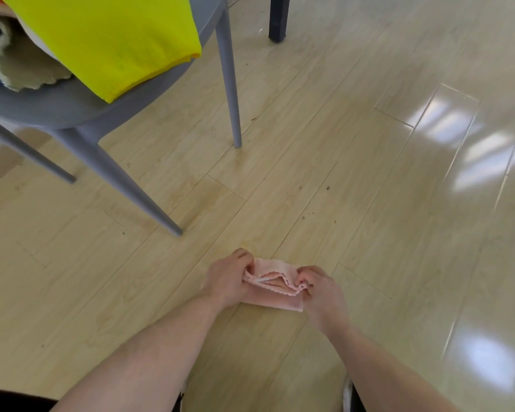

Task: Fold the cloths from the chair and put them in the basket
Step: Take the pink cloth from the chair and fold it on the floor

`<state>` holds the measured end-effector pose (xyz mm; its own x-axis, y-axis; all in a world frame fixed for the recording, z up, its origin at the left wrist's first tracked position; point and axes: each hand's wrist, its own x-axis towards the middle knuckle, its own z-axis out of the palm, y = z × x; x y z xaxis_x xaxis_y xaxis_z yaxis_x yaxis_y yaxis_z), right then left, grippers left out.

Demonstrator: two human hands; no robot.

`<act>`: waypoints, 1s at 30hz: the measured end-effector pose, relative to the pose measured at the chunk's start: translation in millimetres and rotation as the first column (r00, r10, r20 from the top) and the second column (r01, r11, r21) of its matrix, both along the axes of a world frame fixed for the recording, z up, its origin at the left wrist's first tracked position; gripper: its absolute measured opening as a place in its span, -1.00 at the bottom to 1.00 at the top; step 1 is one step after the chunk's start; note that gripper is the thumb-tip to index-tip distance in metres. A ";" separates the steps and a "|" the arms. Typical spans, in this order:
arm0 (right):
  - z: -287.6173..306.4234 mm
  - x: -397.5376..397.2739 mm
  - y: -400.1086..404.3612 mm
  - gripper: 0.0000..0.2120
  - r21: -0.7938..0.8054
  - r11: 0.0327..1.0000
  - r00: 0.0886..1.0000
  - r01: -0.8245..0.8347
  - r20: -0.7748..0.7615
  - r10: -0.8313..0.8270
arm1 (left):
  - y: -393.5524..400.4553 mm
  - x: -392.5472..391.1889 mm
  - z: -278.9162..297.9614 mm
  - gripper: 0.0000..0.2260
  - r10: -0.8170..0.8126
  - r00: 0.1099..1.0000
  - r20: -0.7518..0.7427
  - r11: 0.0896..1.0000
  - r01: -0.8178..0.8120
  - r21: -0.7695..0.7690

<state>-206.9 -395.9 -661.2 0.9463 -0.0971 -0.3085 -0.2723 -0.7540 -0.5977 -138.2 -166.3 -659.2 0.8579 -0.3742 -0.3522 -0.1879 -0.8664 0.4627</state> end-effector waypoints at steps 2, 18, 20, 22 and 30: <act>-3.7 -5.5 1.0 -0.70 -0.042 0.998 0.999 -0.035 -0.020 0.035 | 3.5 -6.2 -4.4 -0.82 -0.027 0.999 -0.030 0.999 0.028 0.031; -8.3 -1.1 13.1 -0.32 -0.042 0.978 0.946 0.205 -0.249 -0.209 | -13.9 -5.5 -5.5 -0.53 0.580 0.766 -0.275 0.809 -0.581 0.087; -9.7 -0.9 14.8 -0.36 -0.071 0.978 0.941 0.198 -0.267 -0.209 | -19.8 -4.7 -10.5 -0.49 0.584 0.761 -0.283 0.806 -0.585 0.090; -12.3 -0.1 18.0 -0.48 -0.059 0.979 0.949 0.195 -0.240 -0.203 | -26.7 -7.1 -17.3 -0.55 0.583 0.768 -0.264 0.805 -0.589 0.066; -35.6 17.3 39.9 -0.72 -0.028 0.942 0.932 0.334 -0.142 -0.335 | -48.1 -9.9 -45.4 -0.79 0.686 0.718 -0.116 0.727 -0.683 0.074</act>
